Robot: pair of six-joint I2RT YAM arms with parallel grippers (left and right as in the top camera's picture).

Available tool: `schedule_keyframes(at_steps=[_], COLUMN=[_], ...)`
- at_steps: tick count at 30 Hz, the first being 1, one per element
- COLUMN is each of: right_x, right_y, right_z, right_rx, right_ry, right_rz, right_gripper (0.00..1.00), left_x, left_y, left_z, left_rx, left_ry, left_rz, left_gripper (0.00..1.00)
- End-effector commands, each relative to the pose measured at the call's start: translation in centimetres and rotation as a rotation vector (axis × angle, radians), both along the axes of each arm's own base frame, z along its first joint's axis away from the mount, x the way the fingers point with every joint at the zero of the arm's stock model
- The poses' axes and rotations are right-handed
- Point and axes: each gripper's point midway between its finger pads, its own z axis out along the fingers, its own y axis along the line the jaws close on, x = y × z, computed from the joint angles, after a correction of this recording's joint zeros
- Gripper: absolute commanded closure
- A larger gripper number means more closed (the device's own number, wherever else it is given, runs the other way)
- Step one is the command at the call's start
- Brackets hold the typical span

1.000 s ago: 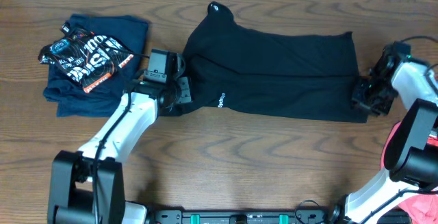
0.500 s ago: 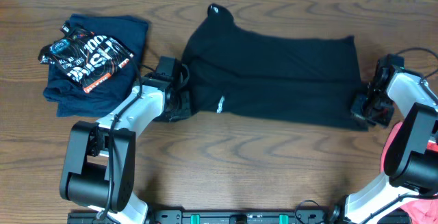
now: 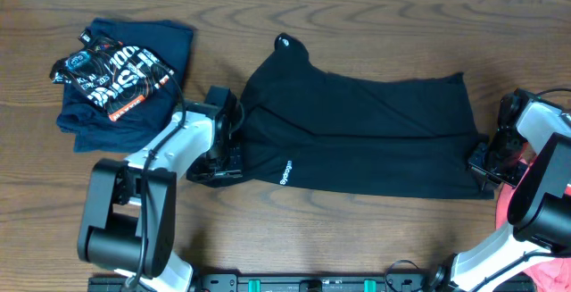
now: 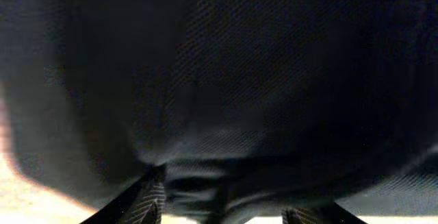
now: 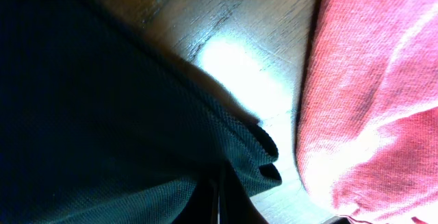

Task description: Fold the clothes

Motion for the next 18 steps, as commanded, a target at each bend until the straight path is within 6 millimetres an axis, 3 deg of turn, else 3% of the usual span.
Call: schedule_keyframes(at_steps=[1,2,6,10,12,16,18], right_x=[0.1,0.7,3.9,7.1,8.3,8.4,8.3], right_y=[-0.5,-0.4,0.0,1.2,2.1,3.0,3.4], right_z=[0.6,1.2,5.0,9.6,11.5,13.3,13.6], right_rx=[-0.016,-0.007,0.024,0.085,0.123,0.144,0.16], right_ry=[-0.032,-0.067,-0.257,-0.473,-0.571,-0.638,-0.643], right_rz=[-0.03,-0.023,0.007,0.075,0.116,0.138,0.16], right_gripper=[0.99,0.99,0.94,0.76,0.57,0.44,0.43], left_x=[1.0,1.8,5.6,9.2,11.1,14.8,16.9], left_y=[0.4,0.2,-0.7,-2.4,-3.6,-5.0,-6.2], left_z=[2.5,3.7,9.2,13.7,15.1,15.9,15.8], left_rx=[0.005,-0.009,-0.067,-0.151,-0.204,-0.236,-0.268], left_ry=[-0.107,-0.166,-0.44,-0.644,-0.705,-0.748,-0.745], left_rz=[-0.005,-0.014,-0.042,-0.094,-0.126,-0.162,-0.201], left_gripper=[0.45,0.44,0.22,0.18,0.17,0.16,0.14])
